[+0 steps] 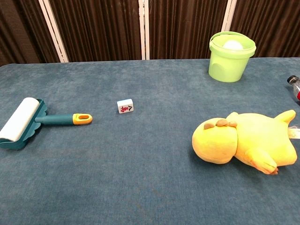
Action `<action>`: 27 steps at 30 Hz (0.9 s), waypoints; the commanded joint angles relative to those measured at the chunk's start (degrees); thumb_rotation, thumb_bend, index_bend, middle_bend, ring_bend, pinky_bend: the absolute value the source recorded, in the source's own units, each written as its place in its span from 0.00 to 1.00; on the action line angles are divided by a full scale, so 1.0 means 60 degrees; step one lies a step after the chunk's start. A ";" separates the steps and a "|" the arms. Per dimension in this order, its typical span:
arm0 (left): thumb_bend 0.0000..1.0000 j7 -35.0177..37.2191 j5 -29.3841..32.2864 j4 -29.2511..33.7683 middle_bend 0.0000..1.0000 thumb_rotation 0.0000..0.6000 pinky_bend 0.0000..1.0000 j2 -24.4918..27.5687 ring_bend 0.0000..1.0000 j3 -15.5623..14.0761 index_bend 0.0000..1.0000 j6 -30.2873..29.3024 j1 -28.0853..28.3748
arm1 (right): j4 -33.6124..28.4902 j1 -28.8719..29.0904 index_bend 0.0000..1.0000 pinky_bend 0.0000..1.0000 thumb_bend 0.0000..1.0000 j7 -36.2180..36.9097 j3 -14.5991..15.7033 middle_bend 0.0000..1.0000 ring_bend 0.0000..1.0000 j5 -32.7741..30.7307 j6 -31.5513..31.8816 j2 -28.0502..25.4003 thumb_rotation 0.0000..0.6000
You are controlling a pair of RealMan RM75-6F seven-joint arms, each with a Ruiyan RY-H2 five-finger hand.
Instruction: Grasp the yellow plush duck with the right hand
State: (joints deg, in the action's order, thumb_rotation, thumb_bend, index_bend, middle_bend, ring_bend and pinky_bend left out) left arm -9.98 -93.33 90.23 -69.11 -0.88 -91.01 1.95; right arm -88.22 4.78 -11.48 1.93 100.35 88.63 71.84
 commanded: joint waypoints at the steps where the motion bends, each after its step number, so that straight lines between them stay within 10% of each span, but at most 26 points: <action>1: 0.11 0.0014 0.0005 0.0006 0.00 1.00 0.00 0.0000 0.00 0.0002 0.00 -0.0003 -0.0008 | -0.0024 -0.0011 0.00 0.00 0.17 -0.0039 0.0000 0.00 0.00 -0.0027 -0.0016 0.0002 1.00; 27: 0.12 -0.0104 0.0089 0.0111 0.00 1.00 0.00 0.0029 0.00 0.0063 0.00 -0.0002 -0.0056 | -0.0004 0.0039 0.00 0.00 0.18 0.0056 0.0048 0.00 0.00 0.0002 -0.0129 0.0053 1.00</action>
State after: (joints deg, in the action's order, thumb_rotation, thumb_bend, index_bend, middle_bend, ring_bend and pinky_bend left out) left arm -10.59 -92.80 90.90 -68.92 -0.50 -91.03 1.61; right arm -88.25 4.98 -11.18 2.22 100.32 87.85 72.14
